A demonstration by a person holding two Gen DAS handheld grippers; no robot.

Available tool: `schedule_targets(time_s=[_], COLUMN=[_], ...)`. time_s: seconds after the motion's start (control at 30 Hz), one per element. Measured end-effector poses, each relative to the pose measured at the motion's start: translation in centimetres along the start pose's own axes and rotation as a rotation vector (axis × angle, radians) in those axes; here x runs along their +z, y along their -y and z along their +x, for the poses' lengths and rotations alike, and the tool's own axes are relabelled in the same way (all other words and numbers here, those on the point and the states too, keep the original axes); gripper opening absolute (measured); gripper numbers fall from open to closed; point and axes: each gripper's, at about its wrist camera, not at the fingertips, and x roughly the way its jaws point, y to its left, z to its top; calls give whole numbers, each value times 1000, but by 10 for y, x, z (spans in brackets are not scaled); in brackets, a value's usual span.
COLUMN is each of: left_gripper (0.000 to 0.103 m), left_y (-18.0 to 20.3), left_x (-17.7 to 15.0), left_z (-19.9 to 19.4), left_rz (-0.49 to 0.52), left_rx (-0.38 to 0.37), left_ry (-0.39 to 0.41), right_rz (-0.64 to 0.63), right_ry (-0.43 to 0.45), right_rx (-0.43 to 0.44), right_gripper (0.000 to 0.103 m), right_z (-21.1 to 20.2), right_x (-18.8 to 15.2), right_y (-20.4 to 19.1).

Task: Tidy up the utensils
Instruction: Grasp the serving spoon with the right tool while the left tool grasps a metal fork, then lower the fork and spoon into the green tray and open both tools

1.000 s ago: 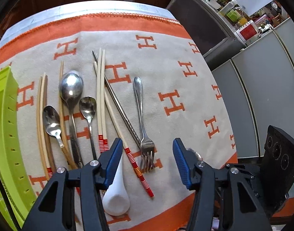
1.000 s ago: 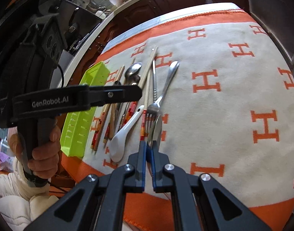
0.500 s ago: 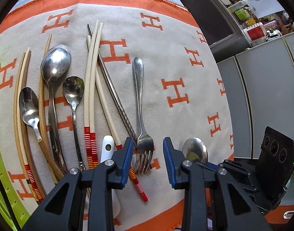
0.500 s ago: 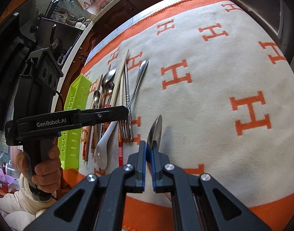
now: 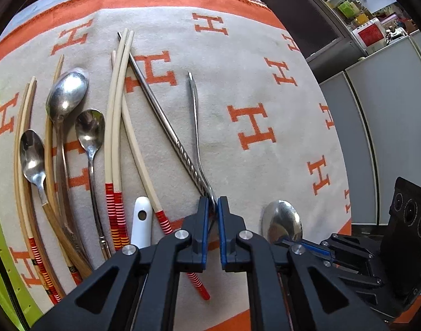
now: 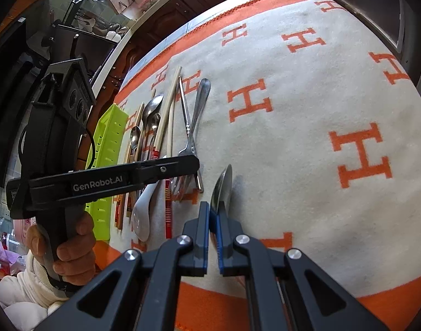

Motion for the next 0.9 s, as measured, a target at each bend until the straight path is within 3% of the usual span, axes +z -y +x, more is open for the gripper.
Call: schedule_targets(time_s=[0.53,0.9], left_gripper=[1,1], left_y=[-33,-117], left_x=[-37,-98], left_z=[-102,-182], left_rz=[9,-77], left_rx=[103,275], left_ry=[241,364], right_rz=[-39,-236], right_ry=[32,-32], right_rx=[28,66], right_gripper=[4,4], right_z=[-12,16], right_x=[4,18], right_y=[-35,-147])
